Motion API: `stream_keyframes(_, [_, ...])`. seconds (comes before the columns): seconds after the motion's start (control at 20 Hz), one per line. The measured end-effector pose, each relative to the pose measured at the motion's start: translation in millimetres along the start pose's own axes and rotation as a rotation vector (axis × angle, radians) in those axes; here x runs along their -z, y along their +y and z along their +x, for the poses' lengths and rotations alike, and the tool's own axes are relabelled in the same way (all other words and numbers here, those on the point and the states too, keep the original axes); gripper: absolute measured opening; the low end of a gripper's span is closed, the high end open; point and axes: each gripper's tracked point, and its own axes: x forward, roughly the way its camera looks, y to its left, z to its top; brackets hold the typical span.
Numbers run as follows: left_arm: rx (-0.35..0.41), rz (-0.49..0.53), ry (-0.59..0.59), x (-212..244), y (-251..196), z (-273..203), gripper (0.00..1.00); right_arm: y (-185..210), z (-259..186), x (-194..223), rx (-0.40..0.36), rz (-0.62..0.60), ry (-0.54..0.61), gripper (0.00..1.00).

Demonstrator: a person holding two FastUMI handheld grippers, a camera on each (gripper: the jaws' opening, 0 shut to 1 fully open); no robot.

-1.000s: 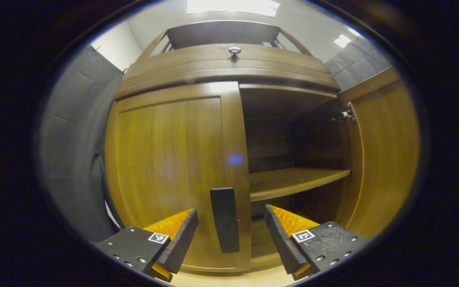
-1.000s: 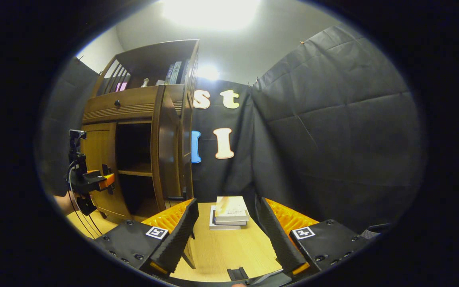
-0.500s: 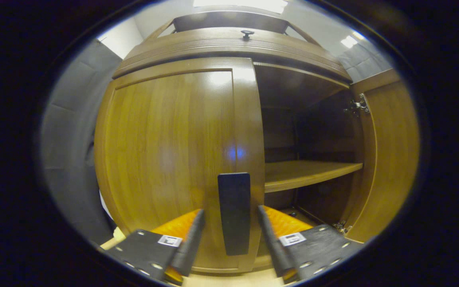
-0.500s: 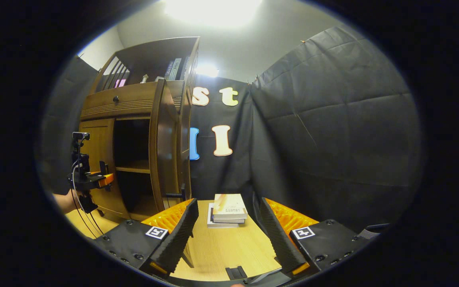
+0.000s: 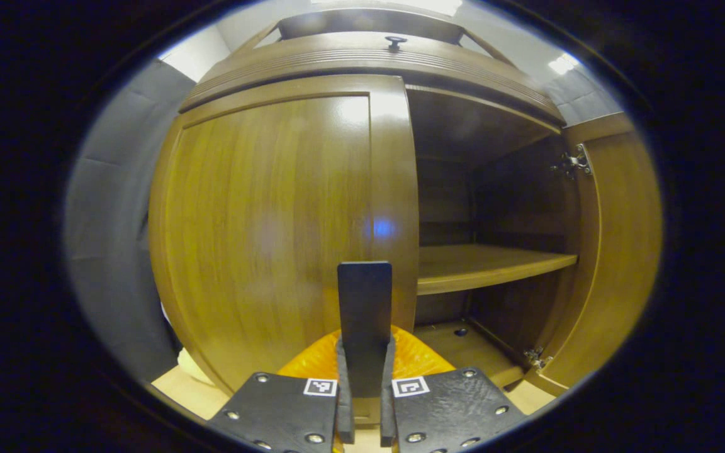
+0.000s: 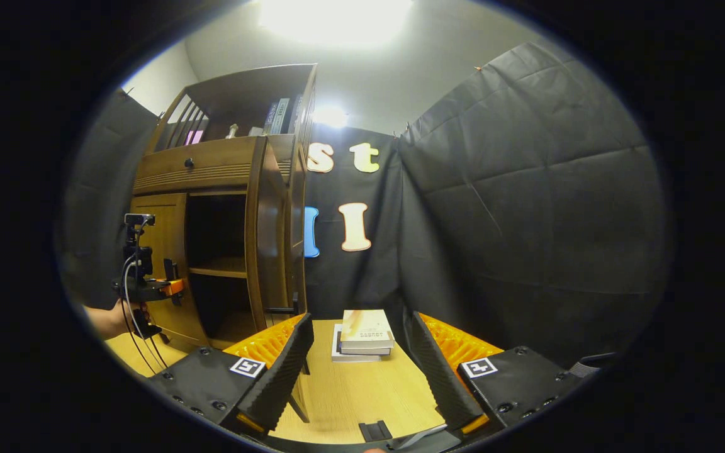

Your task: Open the right door of the double-door shoe cabinet with the right hand, and open the left door with the left hand.

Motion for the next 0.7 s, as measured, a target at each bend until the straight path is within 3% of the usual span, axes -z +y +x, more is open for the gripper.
stream_keyframes(0.3, [-0.012,0.0,-0.009,-11.9,2.7,-28.5,0.14,6.7,-6.9,-3.3,-0.054,0.009,-0.02,0.97])
stream_keyframes(0.7, [-0.075,0.003,-0.002,-2.9,38.0,-104.0,0.14,13.5,-27.8,-2.6,-0.146,0.03,-0.032,0.97])
